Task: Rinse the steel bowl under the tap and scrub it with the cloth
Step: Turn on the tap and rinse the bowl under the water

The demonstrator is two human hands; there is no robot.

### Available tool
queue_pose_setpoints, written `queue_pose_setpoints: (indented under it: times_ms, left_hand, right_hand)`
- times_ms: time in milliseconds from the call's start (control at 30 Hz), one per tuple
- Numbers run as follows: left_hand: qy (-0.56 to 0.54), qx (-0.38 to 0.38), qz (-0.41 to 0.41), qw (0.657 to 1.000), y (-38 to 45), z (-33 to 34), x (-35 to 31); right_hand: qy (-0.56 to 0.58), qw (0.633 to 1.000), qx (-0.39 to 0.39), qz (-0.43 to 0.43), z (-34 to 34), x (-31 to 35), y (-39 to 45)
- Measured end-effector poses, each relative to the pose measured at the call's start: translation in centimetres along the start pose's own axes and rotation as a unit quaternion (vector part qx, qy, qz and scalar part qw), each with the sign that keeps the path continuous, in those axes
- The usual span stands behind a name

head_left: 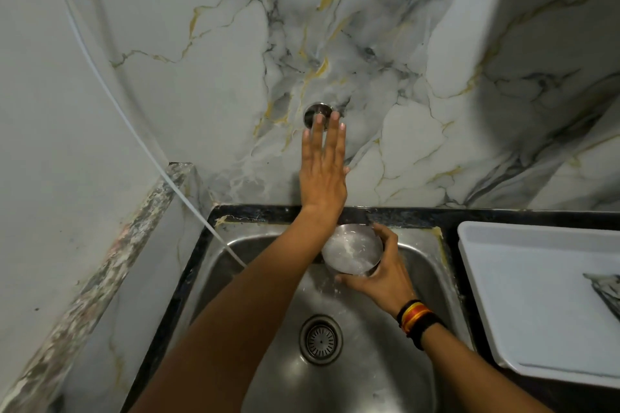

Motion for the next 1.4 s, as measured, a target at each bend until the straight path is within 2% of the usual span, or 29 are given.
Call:
queue_pose_setpoints:
  times_ms: [100, 233, 567, 933, 1100, 1233, 1333, 1400]
  left_hand:
    - [0.015, -0.004, -0.005, 1.000, -0.1, -0.1, 0.1]
    - [-0.020, 0.000, 0.015, 1.000, -0.4, -0.2, 0.4]
    - [-0.120, 0.004, 0.133, 0.984, -0.6, 0.5, 1.3]
    - [-0.144, -0.020, 0.152, 0.978, -0.7, 0.7, 1.4]
    - [-0.153, -0.022, 0.155, 0.976, -0.5, 1.0, 1.5]
    - [-0.156, -0.024, 0.160, 0.974, -0.3, 1.3, 1.4]
    - [-0.164, -0.024, 0.152, 0.974, -0.3, 1.3, 1.4]
    - [-0.161, -0.024, 0.155, 0.975, -0.3, 1.4, 1.1]
  right_hand:
    - [-0.003, 1.000, -0.016, 0.007, -1.4, -0.5, -1.7]
    - [-0.015, 1.000, -0.005, 0.014, -2.2, -0.6, -3.0]
    - [-0.081, 0.996, 0.010, 0.030, -2.5, 0.1, -4.5]
    - [-0.142, 0.989, -0.004, 0.031, -1.4, 1.1, -2.6]
    - [-0.165, 0.982, 0.052, 0.080, 0.3, 1.3, -1.3]
    - [-0.137, 0.989, -0.008, 0.056, 0.9, 1.5, -0.8]
    - [-0.198, 0.977, 0.035, 0.073, 1.9, 1.0, -0.4]
    - [-0.218, 0.972, 0.023, 0.086, 2.2, 0.4, -0.5]
Point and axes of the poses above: each hand's wrist, its own y-axis towards the middle knuckle, its own z-axis out of the palm, x = y × z, the point moved 5 cm from there along y, towards the middle knuckle, and after that the axes turned 13 degrees about x, right-handed, at the moved point
